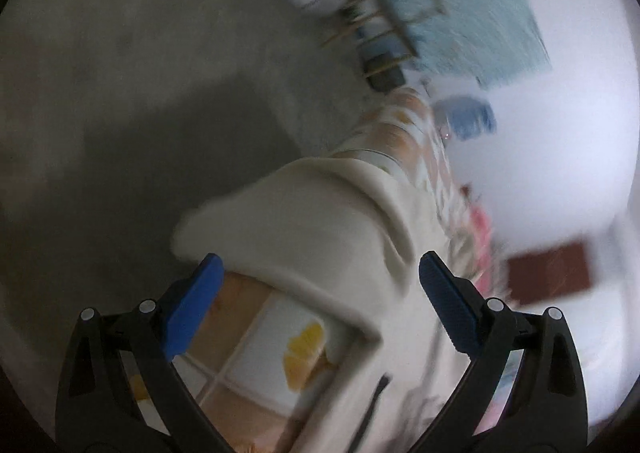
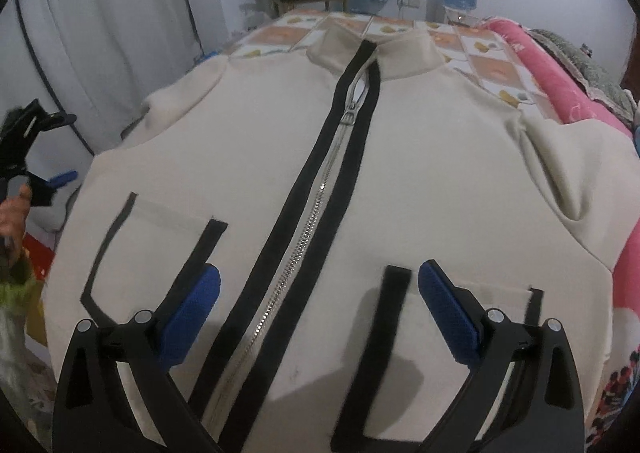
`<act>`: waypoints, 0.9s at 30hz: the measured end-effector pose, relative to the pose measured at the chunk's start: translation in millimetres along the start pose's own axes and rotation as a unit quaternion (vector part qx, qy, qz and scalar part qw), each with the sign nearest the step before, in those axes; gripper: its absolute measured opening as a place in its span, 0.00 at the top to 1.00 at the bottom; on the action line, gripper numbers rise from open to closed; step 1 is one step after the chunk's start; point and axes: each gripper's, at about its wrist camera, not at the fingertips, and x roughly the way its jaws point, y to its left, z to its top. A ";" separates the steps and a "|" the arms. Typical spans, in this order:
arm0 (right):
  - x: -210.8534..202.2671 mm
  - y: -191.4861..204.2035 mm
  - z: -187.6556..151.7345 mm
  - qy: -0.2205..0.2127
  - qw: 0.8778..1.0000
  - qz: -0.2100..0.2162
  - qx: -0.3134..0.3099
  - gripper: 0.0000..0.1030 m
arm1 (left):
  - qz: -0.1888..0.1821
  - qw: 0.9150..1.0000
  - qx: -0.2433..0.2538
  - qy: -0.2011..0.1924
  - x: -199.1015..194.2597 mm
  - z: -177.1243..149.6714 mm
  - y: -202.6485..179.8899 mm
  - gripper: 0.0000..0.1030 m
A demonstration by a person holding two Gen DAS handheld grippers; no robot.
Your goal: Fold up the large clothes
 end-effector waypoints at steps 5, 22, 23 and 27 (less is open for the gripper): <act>16.4 6.5 7.3 0.019 1.000 -0.013 -0.007 0.06 | -0.054 0.978 -0.160 0.123 61.5 6.2 74.6 0.08; 30.2 -3.4 22.3 0.028 0.999 -0.014 0.030 0.06 | -0.094 0.952 -0.233 0.175 144.4 26.2 104.9 0.51; 29.9 -6.2 22.3 0.027 0.999 -0.014 0.034 0.06 | -0.088 0.955 -0.224 0.174 145.0 30.1 101.6 0.57; 25.0 -16.1 21.5 0.019 0.998 -0.009 0.053 0.06 | -0.028 0.977 -0.152 0.146 127.0 42.8 89.9 0.89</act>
